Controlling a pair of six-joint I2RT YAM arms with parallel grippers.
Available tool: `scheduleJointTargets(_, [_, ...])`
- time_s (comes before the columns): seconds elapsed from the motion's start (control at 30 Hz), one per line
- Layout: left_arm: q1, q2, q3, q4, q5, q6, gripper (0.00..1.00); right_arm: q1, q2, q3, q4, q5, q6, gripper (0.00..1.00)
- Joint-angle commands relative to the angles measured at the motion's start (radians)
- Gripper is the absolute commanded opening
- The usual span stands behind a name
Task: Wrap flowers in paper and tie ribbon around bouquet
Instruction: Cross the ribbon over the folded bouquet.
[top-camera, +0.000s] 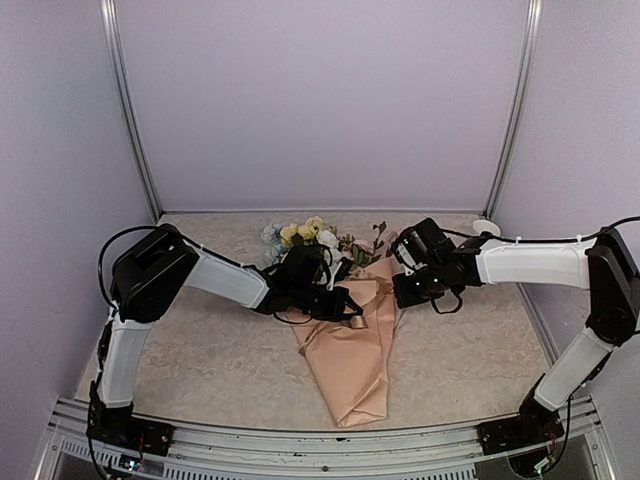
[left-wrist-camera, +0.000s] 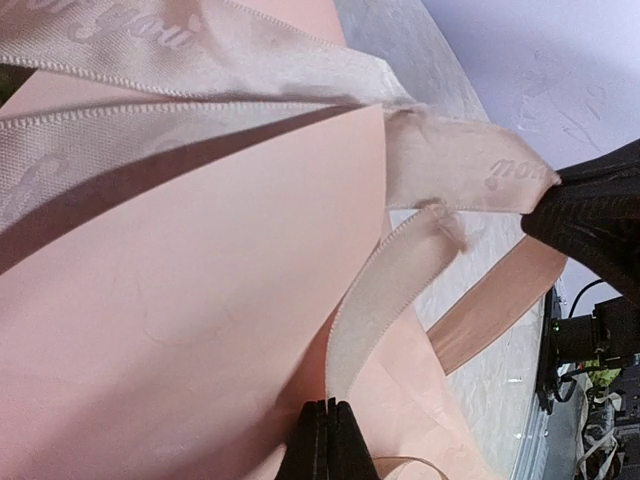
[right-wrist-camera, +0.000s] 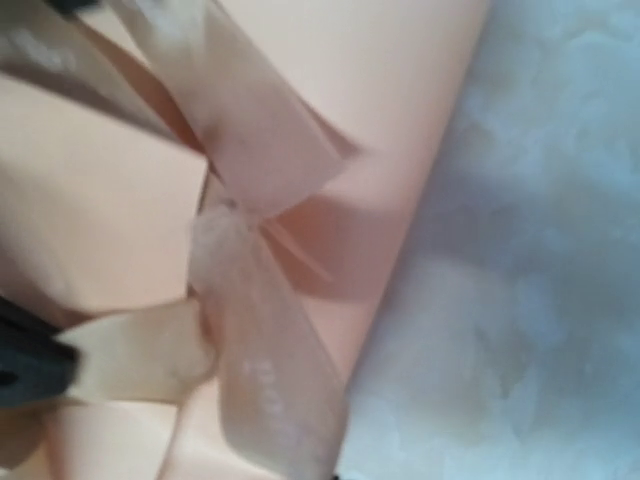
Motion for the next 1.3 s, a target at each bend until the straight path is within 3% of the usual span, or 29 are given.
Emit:
scheduleJointTargets(0.0, [0.007, -0.020, -0.023, -0.031, -0.019, 0.021, 0.00, -0.027, -0.054, 0.016, 0.054, -0.027, 0.030, 0.00])
scheduleJointTargets(0.07, [0.007, -0.021, -0.023, -0.031, -0.019, 0.021, 0.00, -0.031, -0.084, 0.021, 0.108, -0.053, 0.011, 0.00])
scheduleJointTargets(0.27, [0.005, -0.021, -0.023, -0.028, -0.016, 0.022, 0.00, -0.031, -0.189, -0.080, 0.455, -0.441, -0.125, 0.00])
scheduleJointTargets(0.43, [0.005, -0.029, -0.026, -0.026, -0.017, 0.023, 0.00, -0.038, -0.101, -0.017, 0.380, -0.379, -0.144, 0.00])
scheduleJointTargets(0.57, [0.011, -0.029, -0.029, -0.018, -0.017, 0.012, 0.00, -0.038, 0.006, 0.014, 0.357, -0.500, -0.132, 0.00])
scheduleJointTargets(0.9, [0.028, -0.043, -0.046, 0.017, -0.012, -0.012, 0.00, -0.012, 0.072, -0.151, 0.546, -0.626, 0.065, 0.00])
scheduleJointTargets(1.27, [0.034, -0.101, -0.065, -0.014, -0.066, -0.038, 0.00, 0.043, 0.204, -0.204, 0.564, -0.574, 0.175, 0.00])
